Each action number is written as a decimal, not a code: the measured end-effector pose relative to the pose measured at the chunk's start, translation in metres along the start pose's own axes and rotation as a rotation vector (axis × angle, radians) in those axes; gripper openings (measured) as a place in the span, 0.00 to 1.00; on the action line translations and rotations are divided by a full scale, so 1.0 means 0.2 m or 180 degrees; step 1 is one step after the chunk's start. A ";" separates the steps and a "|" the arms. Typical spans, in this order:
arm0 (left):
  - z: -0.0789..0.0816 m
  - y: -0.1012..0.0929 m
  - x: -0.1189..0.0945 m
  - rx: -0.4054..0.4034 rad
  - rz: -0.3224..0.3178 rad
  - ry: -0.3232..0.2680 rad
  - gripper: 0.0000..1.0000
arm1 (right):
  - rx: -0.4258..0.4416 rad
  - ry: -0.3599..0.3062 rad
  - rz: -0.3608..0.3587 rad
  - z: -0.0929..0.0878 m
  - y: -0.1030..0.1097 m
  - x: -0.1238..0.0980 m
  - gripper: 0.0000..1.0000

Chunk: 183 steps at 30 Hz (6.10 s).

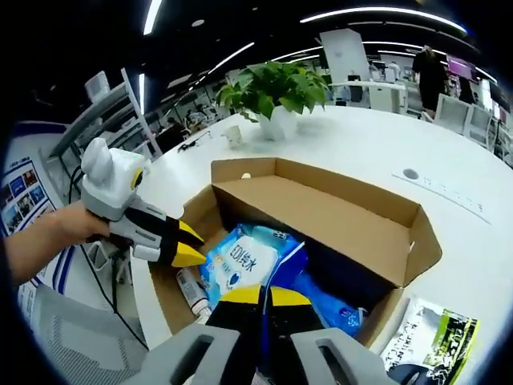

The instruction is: Operate the shoe box by opening the lid, removing the specified soft item, and placing it in the target area until the item is outside and the box remains undamaged.

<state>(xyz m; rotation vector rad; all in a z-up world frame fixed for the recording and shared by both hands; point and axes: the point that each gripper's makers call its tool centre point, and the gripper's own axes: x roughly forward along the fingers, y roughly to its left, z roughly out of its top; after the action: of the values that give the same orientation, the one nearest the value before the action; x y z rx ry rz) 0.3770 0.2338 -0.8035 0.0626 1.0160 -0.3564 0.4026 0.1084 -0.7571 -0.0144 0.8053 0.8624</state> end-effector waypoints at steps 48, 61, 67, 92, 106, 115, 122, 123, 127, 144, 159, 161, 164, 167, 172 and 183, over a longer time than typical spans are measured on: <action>0.09 -0.02 -0.19 -0.0203 -0.0126 -0.0505 0.00 | 0.0571 -0.0221 0.0177 -0.01 0.00 -0.08 0.00; 0.17 -0.12 -0.28 -0.0229 -0.0291 -0.0672 0.00 | 0.0623 -0.0269 0.0200 0.00 -0.04 -0.19 0.00; 0.23 -0.17 -0.31 -0.0205 -0.0345 -0.0743 0.00 | 0.0675 -0.0305 0.0187 0.02 -0.07 -0.25 0.00; 0.47 -0.55 -0.31 -0.0010 -0.0573 -0.0880 0.00 | 0.0829 -0.0463 -0.0096 0.01 -0.35 -0.58 0.00; 0.56 -0.76 -0.26 0.0117 -0.0658 -0.0916 0.00 | 0.0844 -0.0444 -0.0216 -0.02 -0.52 -0.74 0.00; 0.61 -0.88 -0.22 0.0200 -0.0701 -0.0962 0.00 | 0.0842 -0.0427 -0.0305 -0.06 -0.59 -0.82 0.00; 0.66 -0.99 -0.20 0.0289 -0.0762 -0.1005 0.00 | 0.0848 -0.0452 -0.0395 -0.09 -0.66 -0.90 0.00; 0.66 -1.01 -0.20 0.0305 -0.0771 -0.1010 0.00 | 0.0863 -0.0456 -0.0400 -0.09 -0.66 -0.91 0.00; 0.67 -1.06 -0.17 0.0360 -0.0804 -0.1006 0.00 | 0.0836 -0.0434 -0.0458 -0.11 -0.70 -0.95 0.00; 0.67 -1.19 -0.04 0.0385 -0.0904 -0.0976 0.00 | 0.0861 -0.0366 -0.0611 -0.22 -0.84 -0.99 0.00; 0.59 -1.20 0.15 0.0498 -0.0894 -0.0682 0.00 | 0.0883 -0.0212 -0.0712 -0.29 -0.93 -0.91 0.00; 0.59 -1.19 0.17 0.0523 -0.0880 -0.0637 0.00 | 0.0866 -0.0193 -0.0723 -0.30 -0.94 -0.89 0.00; 0.59 -1.20 0.19 0.0579 -0.0858 -0.0608 0.00 | 0.0881 -0.0180 -0.0755 -0.32 -0.96 -0.87 0.00; 0.58 -1.21 0.22 0.0734 -0.0827 -0.0528 0.00 | 0.0883 -0.0161 -0.0790 -0.33 -0.98 -0.86 0.00; 0.55 -1.22 0.27 0.0847 -0.0816 -0.0411 0.00 | 0.0887 -0.0124 -0.0815 -0.36 -1.01 -0.85 0.00; 0.51 -1.24 0.36 0.1132 -0.0754 -0.0219 0.00 | 0.0902 -0.0062 -0.0875 -0.44 -1.08 -0.79 0.00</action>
<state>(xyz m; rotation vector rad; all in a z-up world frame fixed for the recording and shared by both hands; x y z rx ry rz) 0.4154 -0.0403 -0.7823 0.2501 0.8843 -0.7491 0.4336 -0.1697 -0.7836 0.1302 0.8780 0.4840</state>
